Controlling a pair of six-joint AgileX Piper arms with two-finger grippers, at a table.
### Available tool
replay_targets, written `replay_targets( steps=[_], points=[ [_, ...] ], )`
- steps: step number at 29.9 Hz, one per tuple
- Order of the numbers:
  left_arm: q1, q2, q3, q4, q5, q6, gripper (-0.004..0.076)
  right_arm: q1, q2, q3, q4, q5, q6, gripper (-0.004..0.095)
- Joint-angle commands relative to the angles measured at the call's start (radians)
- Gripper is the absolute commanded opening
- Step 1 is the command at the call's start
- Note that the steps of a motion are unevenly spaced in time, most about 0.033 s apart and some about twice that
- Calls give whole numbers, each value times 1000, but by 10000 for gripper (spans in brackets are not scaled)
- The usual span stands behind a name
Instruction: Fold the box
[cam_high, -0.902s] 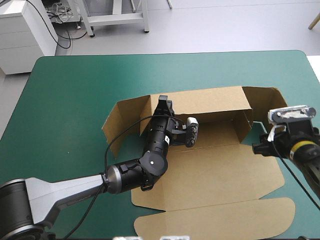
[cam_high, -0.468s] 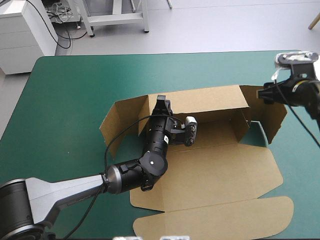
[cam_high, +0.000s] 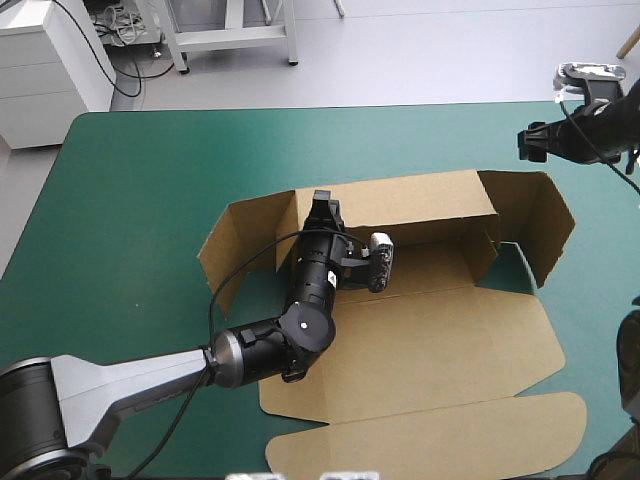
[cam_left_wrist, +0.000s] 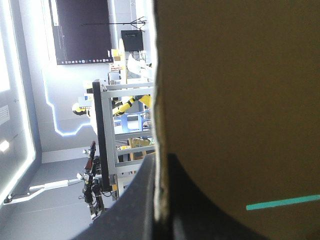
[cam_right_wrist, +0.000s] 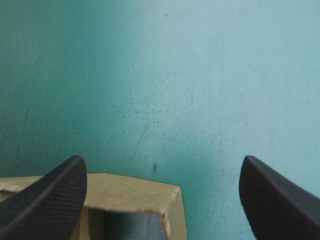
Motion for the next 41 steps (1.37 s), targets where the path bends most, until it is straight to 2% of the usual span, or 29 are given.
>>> replay_targets(
  steps=[1, 6, 12, 16, 24, 29, 38, 41],
  points=[
    [-3, -44, -22, 36, 50, -11, -8, -8, 24, -80, 30, -2, -12, 773],
    [-3, -44, -22, 36, 50, -11, -8, -8, 51, -67, 26, -2, -9, 772],
    [-3, -44, -22, 36, 50, -11, -8, -8, -7, 26, -7, -2, 23, 751],
    [-3, -44, -22, 36, 50, -11, -8, -8, -55, 130, -56, -2, 9, 707],
    [-3, -44, -22, 36, 50, -11, -8, -16, -117, 256, -42, -2, -7, 602],
    [-3, -44, -22, 36, 41, -11, -8, -16, -152, 355, 38, -2, -62, 618],
    [-3, -44, -22, 36, 10, -11, -8, -16, -222, 542, 187, -7, -224, 730],
    [-3, -44, -22, 36, 8, -11, -8, -16, -254, 588, 229, -30, -278, 735]
  ],
)
